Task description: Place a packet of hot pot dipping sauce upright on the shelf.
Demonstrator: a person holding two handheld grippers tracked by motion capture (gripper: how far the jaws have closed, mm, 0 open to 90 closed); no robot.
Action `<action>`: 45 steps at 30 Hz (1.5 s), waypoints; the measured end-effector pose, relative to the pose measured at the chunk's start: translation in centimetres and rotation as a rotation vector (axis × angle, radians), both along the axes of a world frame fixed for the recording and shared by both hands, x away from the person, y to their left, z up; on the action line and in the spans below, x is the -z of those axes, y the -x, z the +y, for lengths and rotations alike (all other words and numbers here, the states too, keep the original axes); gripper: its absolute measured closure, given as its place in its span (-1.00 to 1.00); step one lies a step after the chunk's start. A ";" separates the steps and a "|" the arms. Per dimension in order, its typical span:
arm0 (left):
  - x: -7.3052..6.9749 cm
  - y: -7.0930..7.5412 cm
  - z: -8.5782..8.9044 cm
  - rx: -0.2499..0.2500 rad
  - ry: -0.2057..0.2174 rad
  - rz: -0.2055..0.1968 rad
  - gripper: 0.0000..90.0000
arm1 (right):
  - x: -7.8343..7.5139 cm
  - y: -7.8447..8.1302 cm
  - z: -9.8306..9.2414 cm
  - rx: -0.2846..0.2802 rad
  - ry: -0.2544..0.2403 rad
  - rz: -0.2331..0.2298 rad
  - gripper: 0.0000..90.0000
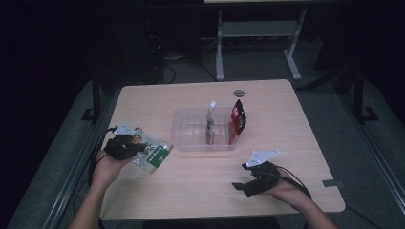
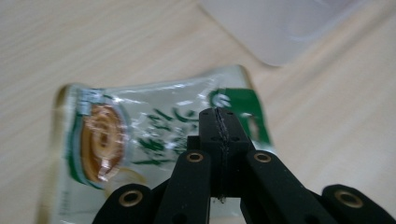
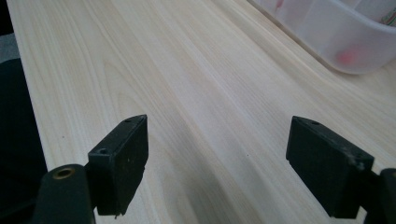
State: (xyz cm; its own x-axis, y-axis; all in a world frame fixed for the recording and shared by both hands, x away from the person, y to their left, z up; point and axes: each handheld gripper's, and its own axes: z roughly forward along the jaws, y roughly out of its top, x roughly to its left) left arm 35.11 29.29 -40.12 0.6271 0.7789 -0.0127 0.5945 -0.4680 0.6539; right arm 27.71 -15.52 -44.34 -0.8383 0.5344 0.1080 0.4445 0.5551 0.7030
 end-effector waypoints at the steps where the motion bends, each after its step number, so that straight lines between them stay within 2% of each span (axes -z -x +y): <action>1: 0.0 -0.7 0.2 -0.006 -0.008 -0.001 1.00 | 0.0 0.0 0.1 -0.001 0.002 0.003 -0.54; 6: 0.3 -3.1 0.5 -0.038 -0.027 -0.024 1.00 | 0.2 -0.1 0.3 -0.010 0.018 -0.001 -0.54; 9: 0.5 -4.6 0.5 -0.062 -0.012 -0.026 1.00 | 0.3 -0.2 0.4 -0.012 0.022 0.000 -0.53; 11: 0.8 -5.5 0.5 -0.068 -0.040 -0.026 1.00 | 0.3 -0.1 0.4 -0.013 0.026 0.003 -0.53; 15: 1.7 -7.0 0.8 -0.102 -0.065 -0.024 1.00 | 0.4 -0.2 0.4 -0.020 0.025 0.003 -0.53; 20: 2.4 -8.4 1.1 -0.126 -0.101 -0.030 1.00 | 0.7 -0.4 0.4 -0.026 0.036 0.002 -0.52; 23: 2.7 -9.0 1.3 -0.140 -0.106 -0.030 1.00 | 0.8 -0.4 0.5 -0.031 0.041 0.007 -0.52; 25: 3.3 -9.3 1.4 -0.139 -0.107 -0.009 1.00 | 0.8 -0.4 0.6 -0.035 0.042 0.010 -0.52; 28: 3.8 -9.4 1.4 -0.139 -0.093 -0.003 1.00 | 0.9 -0.3 0.6 -0.041 0.050 0.007 -0.52; 32: 3.7 -9.3 1.5 -0.131 -0.100 0.012 1.00 | 1.0 -0.4 0.5 -0.040 0.053 0.004 -0.52; 35: 3.6 -9.1 1.8 -0.117 -0.087 0.029 1.00 | 0.9 -0.3 0.5 -0.039 0.052 0.004 -0.52; 37: 3.5 -8.8 2.0 -0.099 -0.085 0.052 1.00 | 0.9 -0.3 0.5 -0.041 0.055 0.004 -0.52; 39: 3.6 -8.2 2.2 -0.086 -0.059 0.076 1.00 | 1.0 -0.3 0.5 -0.039 0.053 0.003 -0.52; 45: 3.6 -6.5 2.7 -0.069 -0.043 0.093 1.00 | 0.9 -0.3 0.5 -0.037 0.057 0.004 -0.52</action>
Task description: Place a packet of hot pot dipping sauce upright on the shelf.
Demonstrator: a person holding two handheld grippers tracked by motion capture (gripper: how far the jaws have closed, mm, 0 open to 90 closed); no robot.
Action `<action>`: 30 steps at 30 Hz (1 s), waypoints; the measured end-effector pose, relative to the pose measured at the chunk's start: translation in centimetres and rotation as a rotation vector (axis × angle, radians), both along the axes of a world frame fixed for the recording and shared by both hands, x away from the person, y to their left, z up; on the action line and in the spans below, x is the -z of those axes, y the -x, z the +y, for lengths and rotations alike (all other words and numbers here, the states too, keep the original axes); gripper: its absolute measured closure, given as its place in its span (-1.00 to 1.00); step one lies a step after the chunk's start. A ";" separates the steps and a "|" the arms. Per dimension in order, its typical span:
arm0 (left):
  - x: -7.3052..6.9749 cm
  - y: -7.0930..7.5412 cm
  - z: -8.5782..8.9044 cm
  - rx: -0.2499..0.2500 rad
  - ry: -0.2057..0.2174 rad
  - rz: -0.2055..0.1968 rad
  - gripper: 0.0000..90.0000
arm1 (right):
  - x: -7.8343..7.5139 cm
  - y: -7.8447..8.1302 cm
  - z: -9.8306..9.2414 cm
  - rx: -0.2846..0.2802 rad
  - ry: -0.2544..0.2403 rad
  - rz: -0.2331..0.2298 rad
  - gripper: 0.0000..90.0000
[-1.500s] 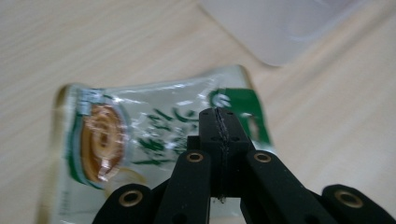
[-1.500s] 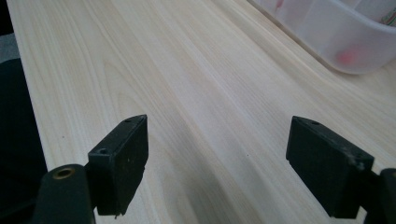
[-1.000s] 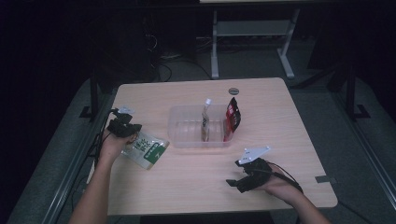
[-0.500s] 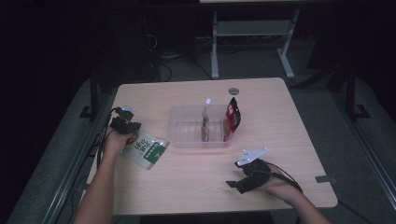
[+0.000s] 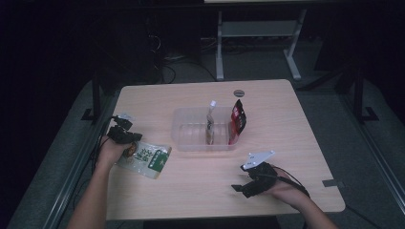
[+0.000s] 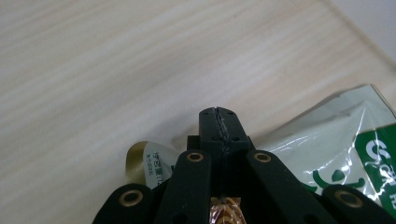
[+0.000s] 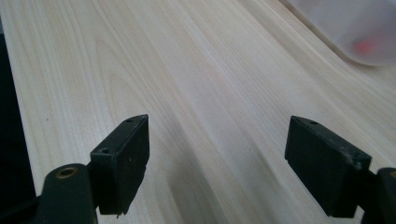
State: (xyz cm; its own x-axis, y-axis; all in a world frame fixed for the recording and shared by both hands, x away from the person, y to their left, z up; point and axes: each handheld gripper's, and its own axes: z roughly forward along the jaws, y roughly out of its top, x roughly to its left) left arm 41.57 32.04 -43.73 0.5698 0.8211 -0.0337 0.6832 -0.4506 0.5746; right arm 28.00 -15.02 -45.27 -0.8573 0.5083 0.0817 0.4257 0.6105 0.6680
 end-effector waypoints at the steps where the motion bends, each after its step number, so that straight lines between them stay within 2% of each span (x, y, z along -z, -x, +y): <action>1: 0.0 0.3 0.1 0.005 -0.003 0.011 1.00 | 0.0 0.1 0.1 0.003 -0.002 0.003 -0.52; 3: -0.1 1.0 0.3 0.022 -0.015 0.020 1.00 | 0.0 0.1 0.1 0.001 -0.001 0.002 -0.52; 6: 0.0 2.3 0.3 0.036 0.003 0.029 1.00 | 0.0 0.0 0.1 0.001 0.000 0.001 -0.52; 12: 0.2 4.9 0.1 0.080 0.007 0.044 1.00 | -0.1 0.1 -0.1 0.006 -0.004 -0.008 -0.52; 15: -0.1 6.1 0.2 0.091 0.013 0.024 1.00 | -0.1 0.1 -0.1 0.012 -0.007 -0.005 -0.52; 17: -0.8 6.8 0.8 0.069 0.031 -0.015 1.00 | -0.1 0.1 -0.1 0.013 -0.005 -0.008 -0.52; 18: -1.3 7.3 1.4 0.041 0.034 -0.045 1.00 | -0.2 0.1 -0.2 0.014 -0.005 -0.008 -0.52; 21: -1.9 8.3 3.0 -0.015 0.034 -0.085 1.00 | -0.2 0.1 -0.2 0.014 -0.005 -0.008 -0.52; 23: -1.6 9.0 4.0 -0.047 0.026 -0.077 1.00 | -0.1 0.2 -0.2 0.012 -0.004 -0.007 -0.52; 25: -0.8 9.5 4.7 -0.065 0.023 -0.042 1.00 | -0.1 0.1 -0.1 0.010 -0.002 -0.006 -0.52; 29: 0.4 9.7 4.8 -0.051 0.024 -0.003 1.00 | -0.2 0.2 0.0 0.009 0.001 -0.009 -0.52; 30: 0.5 9.7 4.7 -0.048 0.013 0.000 1.00 | -0.1 0.2 0.1 0.006 0.001 -0.012 -0.52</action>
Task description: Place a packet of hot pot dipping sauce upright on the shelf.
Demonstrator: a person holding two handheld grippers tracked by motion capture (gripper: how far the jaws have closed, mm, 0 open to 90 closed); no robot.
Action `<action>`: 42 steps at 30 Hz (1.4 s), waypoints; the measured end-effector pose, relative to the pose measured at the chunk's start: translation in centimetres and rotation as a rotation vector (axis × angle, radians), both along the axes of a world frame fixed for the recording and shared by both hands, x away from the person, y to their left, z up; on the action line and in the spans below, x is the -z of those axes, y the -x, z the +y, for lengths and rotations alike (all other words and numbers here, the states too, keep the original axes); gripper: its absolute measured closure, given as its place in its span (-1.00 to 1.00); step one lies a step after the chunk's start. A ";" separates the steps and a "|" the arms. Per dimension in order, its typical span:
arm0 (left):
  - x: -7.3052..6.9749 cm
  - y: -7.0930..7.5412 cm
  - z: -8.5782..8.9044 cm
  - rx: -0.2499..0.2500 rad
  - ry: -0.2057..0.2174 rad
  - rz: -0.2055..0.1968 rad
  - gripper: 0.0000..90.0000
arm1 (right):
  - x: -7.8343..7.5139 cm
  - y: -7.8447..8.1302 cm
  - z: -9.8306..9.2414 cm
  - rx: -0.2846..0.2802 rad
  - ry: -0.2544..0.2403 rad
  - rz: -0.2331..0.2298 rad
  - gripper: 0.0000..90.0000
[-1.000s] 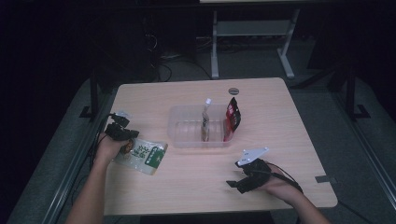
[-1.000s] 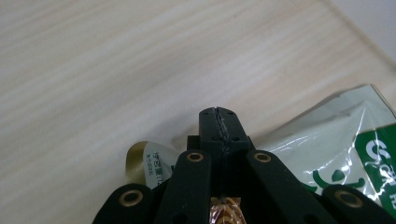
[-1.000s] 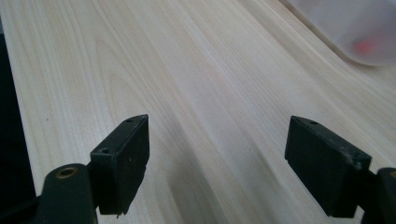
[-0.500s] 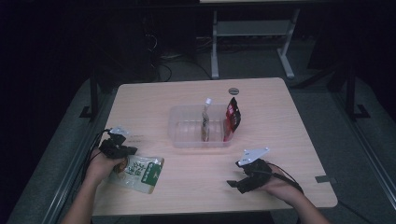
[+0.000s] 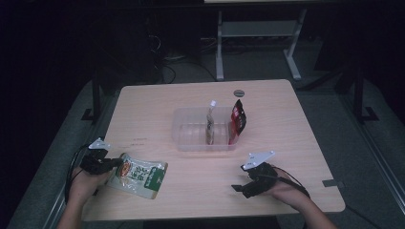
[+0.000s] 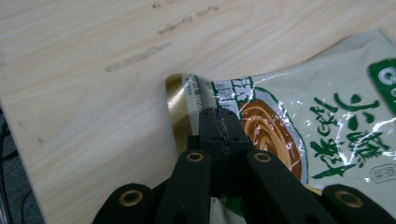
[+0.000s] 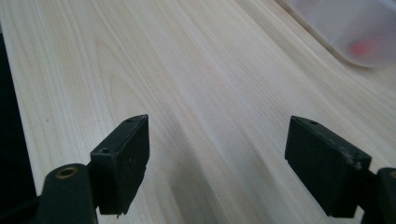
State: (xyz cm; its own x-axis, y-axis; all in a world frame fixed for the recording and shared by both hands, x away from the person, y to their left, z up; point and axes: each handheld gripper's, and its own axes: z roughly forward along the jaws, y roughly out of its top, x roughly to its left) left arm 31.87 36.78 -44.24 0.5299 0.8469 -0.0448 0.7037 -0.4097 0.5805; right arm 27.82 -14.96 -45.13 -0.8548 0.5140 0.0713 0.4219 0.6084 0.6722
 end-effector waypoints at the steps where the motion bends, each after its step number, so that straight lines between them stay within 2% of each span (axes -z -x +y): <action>1: 0.0 -0.1 -0.1 0.001 0.009 0.005 1.00 | 0.0 0.0 0.0 0.001 0.003 0.000 -0.52; 2: 0.1 -0.2 -0.2 0.005 0.030 0.011 1.00 | 0.0 0.0 0.0 0.000 0.006 -0.002 -0.52; 9: 0.3 0.6 -2.2 0.070 0.080 0.058 1.00 | 0.0 0.0 -0.1 0.008 0.005 -0.001 -0.52; 14: 0.1 2.4 -3.1 0.093 0.062 0.058 0.99 | -0.1 0.0 -0.3 0.010 0.005 -0.004 -0.52; 18: 0.3 3.3 -3.1 0.083 0.083 0.076 1.00 | -0.1 0.0 -0.1 0.006 0.004 -0.003 -0.52; 20: 0.2 3.8 -3.4 0.098 0.080 0.078 0.99 | -0.1 0.1 0.0 0.000 0.007 -0.008 -0.52; 24: 0.4 3.9 -4.3 0.121 0.079 0.083 1.00 | -0.1 0.0 -0.1 0.007 0.007 -0.001 -0.52; 29: 0.7 3.3 -6.6 0.171 0.073 0.079 1.00 | 0.0 0.1 0.1 0.004 0.013 0.000 -0.52; 37: 0.9 2.8 -11.4 0.206 0.067 0.075 1.00 | 0.0 0.1 0.2 0.002 0.005 0.006 -0.52; 40: 0.8 2.6 -13.6 0.253 0.036 0.063 1.00 | -0.1 0.2 0.4 -0.003 0.009 0.009 -0.52; 42: 0.9 2.4 -14.6 0.269 0.036 0.059 1.00 | -0.1 0.2 0.5 -0.008 0.001 0.008 -0.52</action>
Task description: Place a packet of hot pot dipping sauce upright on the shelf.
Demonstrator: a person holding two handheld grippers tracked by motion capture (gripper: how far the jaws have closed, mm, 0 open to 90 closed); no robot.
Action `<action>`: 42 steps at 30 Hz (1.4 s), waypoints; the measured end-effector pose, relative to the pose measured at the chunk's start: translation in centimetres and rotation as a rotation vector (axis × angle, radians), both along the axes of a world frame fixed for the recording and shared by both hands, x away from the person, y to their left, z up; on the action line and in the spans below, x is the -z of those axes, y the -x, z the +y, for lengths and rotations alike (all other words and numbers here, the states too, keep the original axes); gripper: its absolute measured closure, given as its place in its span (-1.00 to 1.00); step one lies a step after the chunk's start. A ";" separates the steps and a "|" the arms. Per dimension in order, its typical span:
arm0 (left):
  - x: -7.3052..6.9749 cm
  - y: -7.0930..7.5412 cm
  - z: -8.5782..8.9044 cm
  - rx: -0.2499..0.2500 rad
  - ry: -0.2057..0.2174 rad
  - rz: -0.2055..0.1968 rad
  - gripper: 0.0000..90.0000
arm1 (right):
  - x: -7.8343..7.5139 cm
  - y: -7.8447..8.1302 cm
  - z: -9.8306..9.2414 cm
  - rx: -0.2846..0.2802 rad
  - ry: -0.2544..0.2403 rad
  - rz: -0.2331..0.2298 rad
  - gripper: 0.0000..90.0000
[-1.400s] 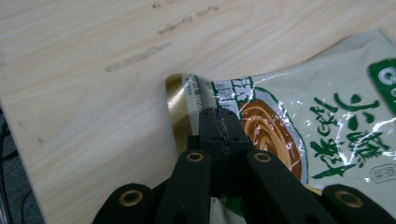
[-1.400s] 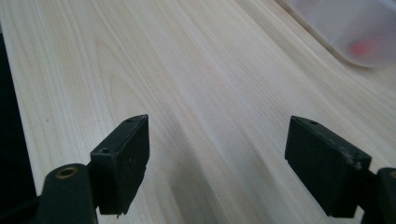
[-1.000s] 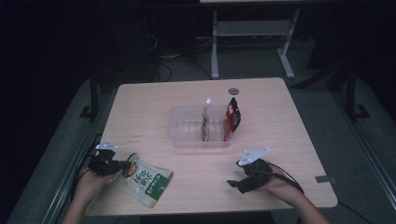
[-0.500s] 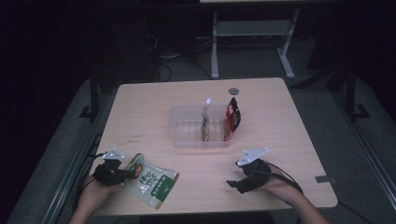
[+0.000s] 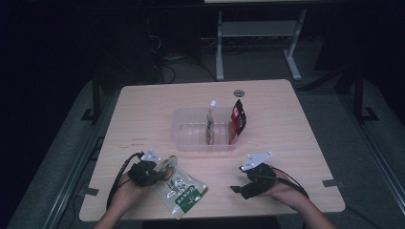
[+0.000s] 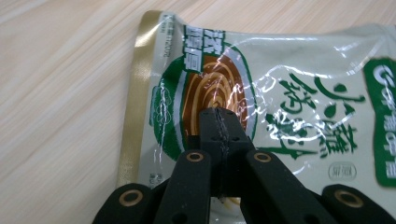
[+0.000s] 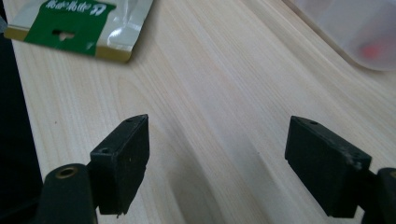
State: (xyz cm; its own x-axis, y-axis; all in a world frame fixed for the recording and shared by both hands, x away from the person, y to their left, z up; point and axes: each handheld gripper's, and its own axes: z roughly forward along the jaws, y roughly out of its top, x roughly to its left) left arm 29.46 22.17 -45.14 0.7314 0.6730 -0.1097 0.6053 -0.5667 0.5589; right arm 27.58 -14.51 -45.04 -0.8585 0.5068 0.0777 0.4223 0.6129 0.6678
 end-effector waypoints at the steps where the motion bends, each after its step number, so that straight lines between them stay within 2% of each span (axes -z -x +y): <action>1: 0.0 -0.1 -0.5 0.012 -0.003 0.000 1.00 | 0.0 0.0 0.0 0.000 0.000 0.000 -0.52; 4: 0.0 -0.3 -1.6 0.036 -0.011 -0.008 1.00 | -0.2 0.1 0.1 0.002 -0.015 0.016 -0.52; 5: 0.0 -0.3 -1.7 0.042 -0.010 -0.008 1.00 | -0.3 0.2 0.2 -0.016 -0.025 0.019 -0.54; 7: 0.0 -0.3 -1.7 0.043 -0.009 -0.005 1.00 | -0.6 0.4 0.6 -0.037 -0.052 0.024 -0.41; 8: 0.0 -0.3 -1.6 0.040 0.000 -0.002 1.00 | -0.8 0.6 1.1 -0.036 -0.070 0.028 -0.24; 9: 0.1 -0.4 -1.5 0.039 0.006 -0.001 1.00 | -1.0 0.7 1.6 -0.042 -0.099 0.027 0.06; 11: 0.1 -0.3 -1.6 0.042 -0.001 -0.006 1.00 | -1.1 0.9 2.8 -0.065 -0.126 0.015 0.42; 16: 0.0 -0.3 -1.5 0.046 -0.002 -0.003 1.00 | -0.7 1.3 6.2 -0.122 -0.119 0.018 0.91; 18: 0.0 -0.3 -1.5 0.047 -0.002 -0.004 1.00 | -0.4 1.4 7.2 -0.145 -0.110 0.026 0.98; 20: 0.0 -0.3 -1.5 0.048 -0.002 -0.005 1.00 | 0.1 1.5 8.0 -0.174 -0.089 0.015 1.00; 21: 0.0 -0.3 -1.5 0.048 -0.002 -0.005 1.00 | 0.3 1.6 8.5 -0.171 -0.091 0.028 1.00; 23: 0.0 -0.3 -1.5 0.050 -0.001 -0.004 1.00 | 0.7 1.6 9.2 -0.189 -0.075 0.009 1.00; 24: 0.0 -0.3 -1.5 0.049 0.000 -0.004 1.00 | 0.7 1.7 9.5 -0.185 -0.083 0.031 1.00; 25: 0.1 -0.3 -1.5 0.048 0.002 -0.003 1.00 | 0.8 1.6 9.6 -0.196 -0.073 0.018 1.00; 28: 0.1 -0.3 -1.5 0.049 0.027 0.025 1.00 | 0.9 1.8 9.7 -0.196 -0.046 0.004 1.00; 33: 0.1 0.2 -1.8 0.072 0.034 0.045 1.00 | 0.9 1.0 9.0 -0.166 -0.022 0.002 1.00; 35: 0.1 0.4 -2.0 0.083 0.045 0.055 1.00 | 1.0 0.6 8.6 -0.159 -0.006 -0.019 1.00; 40: 0.2 1.2 -3.0 0.119 0.072 0.089 1.00 | 1.0 -0.7 7.6 -0.091 0.016 -0.044 1.00; 42: 0.2 1.4 -3.4 0.131 0.075 0.092 1.00 | 0.9 -1.4 7.3 -0.074 0.019 -0.033 1.00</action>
